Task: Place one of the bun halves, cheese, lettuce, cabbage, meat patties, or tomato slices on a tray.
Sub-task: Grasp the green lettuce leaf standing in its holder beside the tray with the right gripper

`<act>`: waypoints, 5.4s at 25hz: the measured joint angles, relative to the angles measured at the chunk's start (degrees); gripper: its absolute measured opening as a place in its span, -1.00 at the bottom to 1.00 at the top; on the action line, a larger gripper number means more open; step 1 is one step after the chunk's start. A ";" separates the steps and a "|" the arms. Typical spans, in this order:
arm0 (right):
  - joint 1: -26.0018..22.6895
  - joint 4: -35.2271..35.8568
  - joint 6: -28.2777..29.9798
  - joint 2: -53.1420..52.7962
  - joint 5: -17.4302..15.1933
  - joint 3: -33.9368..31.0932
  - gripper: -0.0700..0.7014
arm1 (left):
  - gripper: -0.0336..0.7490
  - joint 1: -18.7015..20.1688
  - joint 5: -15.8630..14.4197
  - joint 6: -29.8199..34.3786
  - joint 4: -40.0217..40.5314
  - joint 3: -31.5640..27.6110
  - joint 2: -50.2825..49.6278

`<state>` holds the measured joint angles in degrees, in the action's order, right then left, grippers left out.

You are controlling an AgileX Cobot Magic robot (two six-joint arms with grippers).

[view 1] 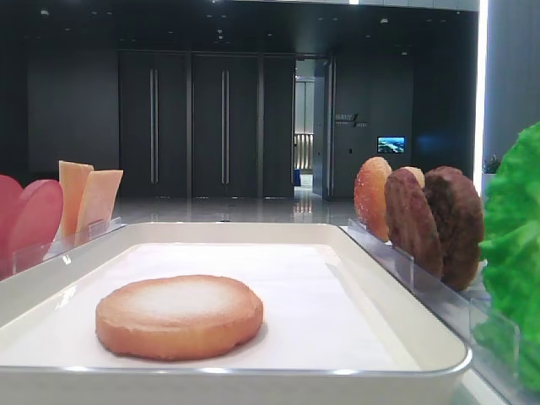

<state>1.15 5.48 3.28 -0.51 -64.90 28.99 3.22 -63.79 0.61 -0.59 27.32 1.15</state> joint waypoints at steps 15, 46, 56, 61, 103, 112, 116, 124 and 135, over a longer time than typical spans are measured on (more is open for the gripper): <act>0.00 0.22 -0.05 0.00 -0.32 0.18 0.26 | 0.29 0.00 0.00 0.00 0.00 0.00 0.00; 0.00 4.52 0.14 54.87 -5.10 24.62 0.26 | 0.29 0.00 0.05 0.00 -0.11 0.00 0.00; 0.00 2.71 -2.04 59.42 -5.15 28.66 0.26 | 0.29 0.00 0.05 0.00 -0.13 0.00 0.00; 0.32 3.12 -5.84 59.47 -5.15 28.66 0.26 | 0.29 0.00 0.05 0.00 -0.18 0.00 0.00; 41.39 -7.41 -41.64 76.20 -3.39 30.50 0.26 | 0.29 0.00 0.05 0.21 -0.42 0.00 0.00; 41.49 -8.98 -41.64 76.52 -1.82 30.50 0.26 | 0.29 0.00 0.05 0.21 -0.43 0.00 0.00; 41.49 -9.03 -41.64 76.52 -1.68 30.50 0.26 | 0.29 0.00 0.05 0.21 -0.43 0.00 0.00; 41.49 -9.15 -41.64 76.57 -0.69 27.33 0.26 | 0.29 0.00 0.05 0.21 -0.43 0.00 0.00; 41.49 -8.56 -41.32 80.46 2.74 26.80 0.26 | 0.29 0.00 0.05 0.21 -0.43 0.00 0.00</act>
<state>42.64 -3.08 -38.04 79.95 -62.16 55.78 3.22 -63.74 0.82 -1.02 27.32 1.15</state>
